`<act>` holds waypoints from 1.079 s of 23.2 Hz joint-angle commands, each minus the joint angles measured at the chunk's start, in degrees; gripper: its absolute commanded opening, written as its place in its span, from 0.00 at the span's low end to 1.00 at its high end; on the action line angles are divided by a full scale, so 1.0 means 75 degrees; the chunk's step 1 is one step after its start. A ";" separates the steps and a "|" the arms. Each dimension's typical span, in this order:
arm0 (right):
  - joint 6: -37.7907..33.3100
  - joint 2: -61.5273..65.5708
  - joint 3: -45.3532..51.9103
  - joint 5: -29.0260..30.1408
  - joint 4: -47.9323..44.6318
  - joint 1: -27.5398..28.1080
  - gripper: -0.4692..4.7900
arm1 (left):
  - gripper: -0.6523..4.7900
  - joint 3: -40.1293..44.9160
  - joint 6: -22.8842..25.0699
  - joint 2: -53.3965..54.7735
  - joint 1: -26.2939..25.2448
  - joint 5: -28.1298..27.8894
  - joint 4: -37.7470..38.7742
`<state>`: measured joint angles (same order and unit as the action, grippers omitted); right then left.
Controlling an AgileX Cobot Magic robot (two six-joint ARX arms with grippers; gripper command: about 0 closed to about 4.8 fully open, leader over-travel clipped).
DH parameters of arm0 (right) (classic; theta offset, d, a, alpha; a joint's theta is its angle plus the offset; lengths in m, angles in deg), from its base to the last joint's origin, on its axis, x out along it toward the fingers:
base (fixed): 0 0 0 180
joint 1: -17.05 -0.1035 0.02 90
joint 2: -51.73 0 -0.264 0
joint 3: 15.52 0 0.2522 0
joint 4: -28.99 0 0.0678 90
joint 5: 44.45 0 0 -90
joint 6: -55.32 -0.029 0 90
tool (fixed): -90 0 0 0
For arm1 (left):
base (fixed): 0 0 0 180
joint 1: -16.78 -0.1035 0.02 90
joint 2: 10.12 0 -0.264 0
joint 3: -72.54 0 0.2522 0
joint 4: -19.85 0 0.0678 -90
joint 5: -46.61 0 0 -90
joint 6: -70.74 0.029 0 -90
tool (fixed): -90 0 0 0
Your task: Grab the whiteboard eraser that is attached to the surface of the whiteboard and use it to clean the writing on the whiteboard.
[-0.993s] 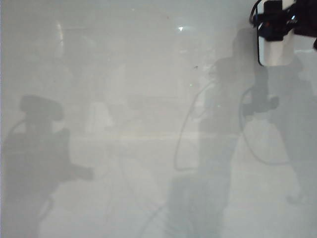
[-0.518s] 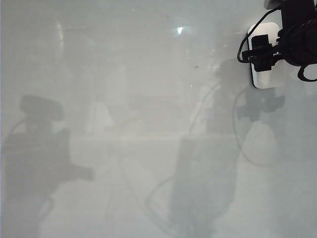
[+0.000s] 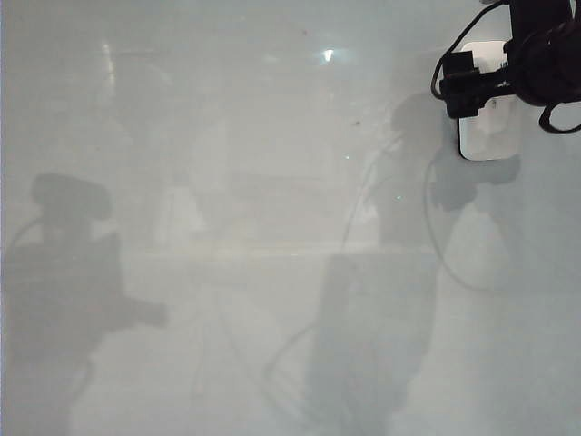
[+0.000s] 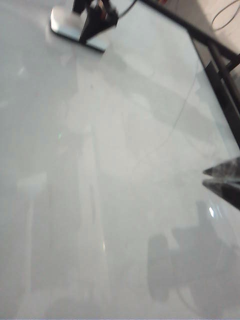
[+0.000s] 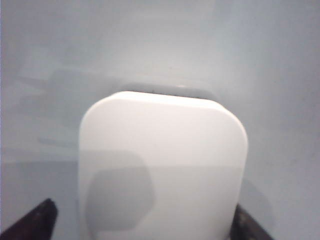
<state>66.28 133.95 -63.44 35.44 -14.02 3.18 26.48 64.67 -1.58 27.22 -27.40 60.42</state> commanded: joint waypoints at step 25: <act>-0.2122 -0.7723 0.1276 -0.0947 0.7618 -0.2871 0.08 | 0.12 0.1559 -0.1355 -0.0003 0.0003 -0.0017 -0.1160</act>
<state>50.65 78.10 -54.89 26.41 43.79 -17.63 38.24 57.29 -1.56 27.20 -29.39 52.27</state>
